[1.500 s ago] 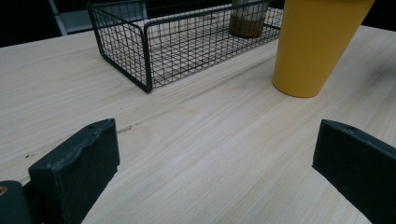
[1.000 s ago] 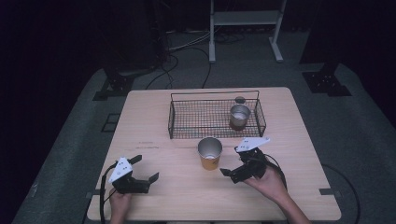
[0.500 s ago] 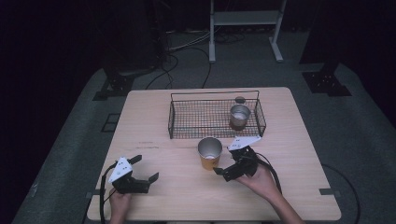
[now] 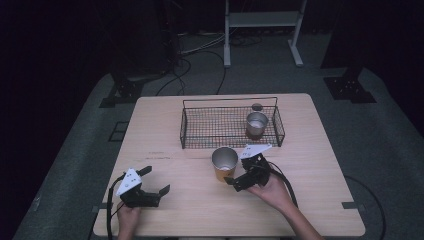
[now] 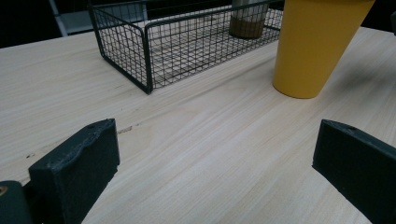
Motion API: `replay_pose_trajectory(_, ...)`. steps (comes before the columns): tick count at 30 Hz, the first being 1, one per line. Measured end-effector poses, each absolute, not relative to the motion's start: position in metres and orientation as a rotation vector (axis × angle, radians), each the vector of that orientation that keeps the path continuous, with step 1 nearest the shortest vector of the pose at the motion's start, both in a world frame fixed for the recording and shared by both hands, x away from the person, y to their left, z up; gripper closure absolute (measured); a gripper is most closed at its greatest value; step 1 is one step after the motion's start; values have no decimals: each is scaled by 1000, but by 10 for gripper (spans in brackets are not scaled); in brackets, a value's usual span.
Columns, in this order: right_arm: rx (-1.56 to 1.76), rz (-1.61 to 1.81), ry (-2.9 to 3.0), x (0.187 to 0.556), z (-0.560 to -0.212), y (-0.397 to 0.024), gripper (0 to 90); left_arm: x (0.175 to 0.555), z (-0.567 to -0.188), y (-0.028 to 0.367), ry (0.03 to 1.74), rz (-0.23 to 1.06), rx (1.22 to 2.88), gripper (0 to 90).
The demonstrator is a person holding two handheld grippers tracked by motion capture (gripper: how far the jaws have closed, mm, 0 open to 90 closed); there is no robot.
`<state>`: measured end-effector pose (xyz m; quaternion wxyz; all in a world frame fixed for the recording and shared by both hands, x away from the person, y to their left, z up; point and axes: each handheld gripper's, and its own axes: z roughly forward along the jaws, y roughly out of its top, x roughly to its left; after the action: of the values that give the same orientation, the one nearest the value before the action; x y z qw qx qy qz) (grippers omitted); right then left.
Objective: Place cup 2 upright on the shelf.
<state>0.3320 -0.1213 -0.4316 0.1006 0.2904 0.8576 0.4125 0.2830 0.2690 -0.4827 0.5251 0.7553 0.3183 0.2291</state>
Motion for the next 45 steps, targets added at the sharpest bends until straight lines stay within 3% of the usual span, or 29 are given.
replay_pose_trajectory(35, 806, 1124, 2547, 353, -435, -89, 25, 283, -483, 270, 759, 542, 1799, 0)
replay_pose_trajectory(45, 815, 1115, 2559, 355, -436, -89, 79, 283, -483, 270, 762, 542, 1797, 0)
